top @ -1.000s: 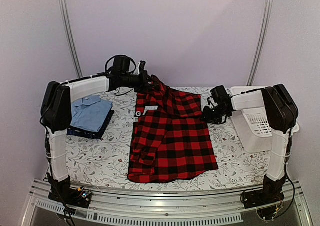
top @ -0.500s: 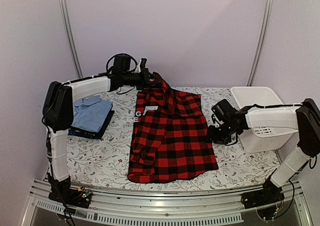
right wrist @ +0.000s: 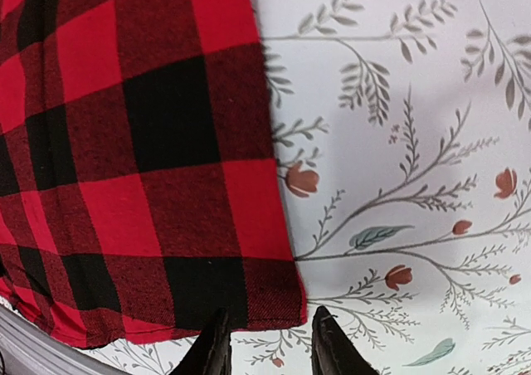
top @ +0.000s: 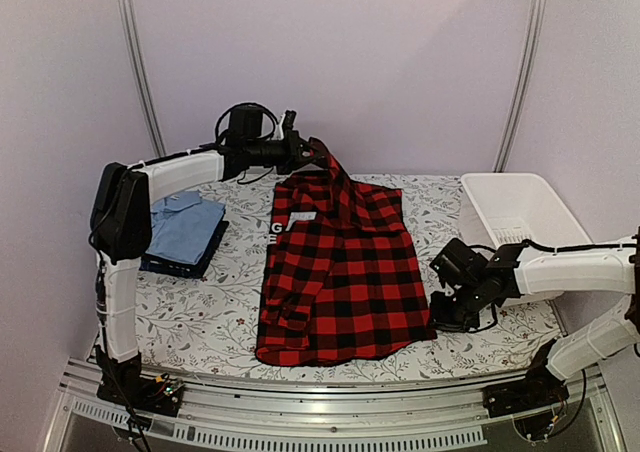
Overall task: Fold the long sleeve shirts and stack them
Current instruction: Pick up the 1/3-folded shirt from the center of the board, then fold the 1/3-folded shirt at the center of the board.
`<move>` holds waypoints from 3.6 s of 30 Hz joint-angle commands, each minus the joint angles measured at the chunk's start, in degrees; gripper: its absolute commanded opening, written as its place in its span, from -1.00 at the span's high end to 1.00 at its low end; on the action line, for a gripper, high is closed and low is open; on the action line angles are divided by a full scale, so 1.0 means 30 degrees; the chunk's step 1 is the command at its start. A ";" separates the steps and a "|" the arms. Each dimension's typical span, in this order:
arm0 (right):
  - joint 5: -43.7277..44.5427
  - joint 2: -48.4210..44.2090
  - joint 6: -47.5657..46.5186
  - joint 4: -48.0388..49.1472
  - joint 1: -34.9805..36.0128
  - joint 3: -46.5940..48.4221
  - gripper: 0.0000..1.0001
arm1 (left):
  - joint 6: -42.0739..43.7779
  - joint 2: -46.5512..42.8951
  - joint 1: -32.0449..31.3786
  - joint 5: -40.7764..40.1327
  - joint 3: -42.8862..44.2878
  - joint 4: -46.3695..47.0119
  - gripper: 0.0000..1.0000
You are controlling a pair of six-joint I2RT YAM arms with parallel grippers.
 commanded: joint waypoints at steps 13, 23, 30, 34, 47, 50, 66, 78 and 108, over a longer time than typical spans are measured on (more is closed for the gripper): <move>-0.0307 0.0782 0.2409 0.0879 0.1041 -0.1222 0.53 | 0.0132 -0.0055 -0.0120 0.0325 0.0694 0.0507 1.00; 0.1900 0.0837 0.2793 -0.0629 0.1381 -0.0239 0.85 | 0.0248 -0.0085 -0.0153 0.0392 0.1380 0.0302 1.00; 0.3140 -0.0123 0.2409 -0.1940 0.1422 0.1505 1.00 | 0.0605 -0.0236 -0.0040 0.0357 0.2889 -0.0005 1.00; 0.3170 -0.0355 0.1816 -0.2035 0.1765 0.2392 1.00 | 0.0702 -0.0609 0.0215 0.0184 0.3348 -0.0173 1.00; 0.1253 0.2216 -0.1970 0.0192 0.4144 0.5317 1.00 | 0.1741 -0.4109 0.2838 -0.0999 0.0509 -0.1227 1.00; 0.0472 0.3132 -0.2717 0.0422 0.4329 0.5842 1.00 | 0.2061 -0.5176 0.3487 -0.1451 -0.0931 -0.1275 1.00; -0.4032 0.5653 -0.7760 -0.1350 0.4427 0.8060 1.00 | 0.2759 -0.5937 0.5047 -0.1670 -0.2581 -0.1542 1.00; -0.6216 0.7721 -0.9709 -0.2044 0.4427 1.0104 1.00 | 0.3303 -0.5026 0.5364 -0.1933 0.0024 -0.2073 1.00; -0.7404 0.8520 -0.8701 -0.0009 0.4426 0.9317 1.00 | 0.2995 -0.2507 0.4317 0.0935 0.4274 0.2501 1.00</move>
